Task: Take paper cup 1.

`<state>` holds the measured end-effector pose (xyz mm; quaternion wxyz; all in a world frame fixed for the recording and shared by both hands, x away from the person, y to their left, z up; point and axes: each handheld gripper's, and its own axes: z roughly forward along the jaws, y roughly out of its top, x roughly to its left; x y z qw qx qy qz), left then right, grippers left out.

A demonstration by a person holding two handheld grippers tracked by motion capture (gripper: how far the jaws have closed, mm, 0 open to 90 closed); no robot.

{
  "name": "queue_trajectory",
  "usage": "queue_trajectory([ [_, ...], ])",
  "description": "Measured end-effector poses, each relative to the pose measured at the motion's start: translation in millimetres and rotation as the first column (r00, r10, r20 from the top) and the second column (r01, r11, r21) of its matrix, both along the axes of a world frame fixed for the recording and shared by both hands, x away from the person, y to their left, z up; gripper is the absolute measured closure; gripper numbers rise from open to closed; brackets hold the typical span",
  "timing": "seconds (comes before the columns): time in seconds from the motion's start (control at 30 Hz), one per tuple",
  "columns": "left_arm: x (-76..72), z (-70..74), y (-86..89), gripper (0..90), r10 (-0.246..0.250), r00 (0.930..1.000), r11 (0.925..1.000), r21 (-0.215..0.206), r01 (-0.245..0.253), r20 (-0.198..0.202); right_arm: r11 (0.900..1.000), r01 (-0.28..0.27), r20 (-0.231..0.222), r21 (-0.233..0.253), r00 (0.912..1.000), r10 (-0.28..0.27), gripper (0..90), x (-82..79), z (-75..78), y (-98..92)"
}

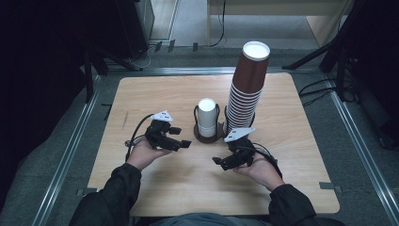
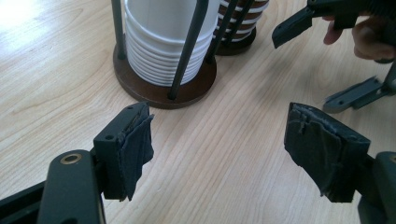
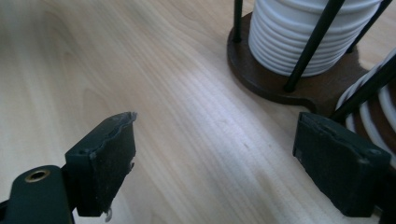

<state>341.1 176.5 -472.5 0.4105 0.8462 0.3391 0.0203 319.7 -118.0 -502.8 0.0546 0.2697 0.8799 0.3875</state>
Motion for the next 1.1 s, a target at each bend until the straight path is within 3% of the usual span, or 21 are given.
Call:
queue_trajectory([
  [0.07,1.7,-0.1,-2.3,23.2,-0.018,0.9998,0.9997,0.016,0.018,0.007,0.999,-0.005,-0.035,0.051,0.9993,0.007,16.8,0.2,1.8,-1.4],
  [0.23,3.8,-1.7,-1.0,23.2,-0.03,0.9995,0.999,0.033,0.03,0.006,0.998,0.001,-0.054,0.058,0.9985,0.002,22.8,1.6,3.5,1.3],
  [0.47,2.8,-3.7,3.0,23.2,-0.023,0.9996,0.9969,0.076,0.022,0.014,0.998,-0.043,-0.029,0.049,0.9986,0.045,41.7,5.1,6.3,-4.1],
  [0.6,1.7,-4.5,1.6,23.2,-0.025,0.9995,0.9961,0.085,0.023,0.021,0.998,-0.028,0.001,0.049,0.9996,0.028,47.4,8.2,6.7,-8.7],
  [0.83,0.5,-4.7,-0.3,21.0,-0.034,0.9993,0.9957,0.087,0.032,0.016,0.999,-0.007,-0.003,0.045,1.0,0.008,51.8,10.6,3.0,-6.5],
  [1.1,5.8,9.2,2.3,14.8,-0.02,0.9997,0.9994,0.027,0.02,0.014,0.999,0.025,0.031,0.024,0.9992,-0.026,62.9,6.7,0.4,0.6],
])
